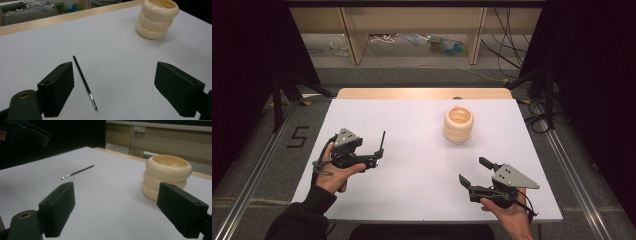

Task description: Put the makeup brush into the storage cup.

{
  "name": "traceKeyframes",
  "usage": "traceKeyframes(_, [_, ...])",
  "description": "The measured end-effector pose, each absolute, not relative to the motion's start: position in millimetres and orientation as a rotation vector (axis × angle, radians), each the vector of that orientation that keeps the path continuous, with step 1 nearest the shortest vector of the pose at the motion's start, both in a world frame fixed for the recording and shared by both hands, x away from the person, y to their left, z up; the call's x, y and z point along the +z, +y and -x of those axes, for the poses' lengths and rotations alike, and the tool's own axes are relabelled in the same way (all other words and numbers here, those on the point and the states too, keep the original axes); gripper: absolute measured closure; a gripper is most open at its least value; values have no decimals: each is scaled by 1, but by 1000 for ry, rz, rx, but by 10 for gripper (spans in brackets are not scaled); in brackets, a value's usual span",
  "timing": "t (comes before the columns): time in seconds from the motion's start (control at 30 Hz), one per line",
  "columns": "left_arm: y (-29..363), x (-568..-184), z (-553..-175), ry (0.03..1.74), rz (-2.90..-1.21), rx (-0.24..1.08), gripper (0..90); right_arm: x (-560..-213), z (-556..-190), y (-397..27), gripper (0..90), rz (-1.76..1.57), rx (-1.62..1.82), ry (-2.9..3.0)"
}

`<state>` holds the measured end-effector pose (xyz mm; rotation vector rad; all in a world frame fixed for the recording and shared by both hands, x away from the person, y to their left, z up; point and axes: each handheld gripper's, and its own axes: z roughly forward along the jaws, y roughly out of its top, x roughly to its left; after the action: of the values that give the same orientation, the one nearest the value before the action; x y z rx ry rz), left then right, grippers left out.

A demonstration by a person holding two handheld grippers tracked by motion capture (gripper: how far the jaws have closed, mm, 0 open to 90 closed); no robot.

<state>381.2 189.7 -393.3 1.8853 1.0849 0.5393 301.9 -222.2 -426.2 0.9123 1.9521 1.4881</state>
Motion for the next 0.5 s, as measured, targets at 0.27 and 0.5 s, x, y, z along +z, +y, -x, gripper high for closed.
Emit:
traceKeyframes(0.27, [184, -392, -405, 1107, -2017, 498, 162, -426, -301, -221, 164, -909, 1495, 1967])
traceKeyframes(0.5, [178, -397, -426, 1132, -2118, 468, 172, -427, -303, -221, 166, -887, 1492, 1967])
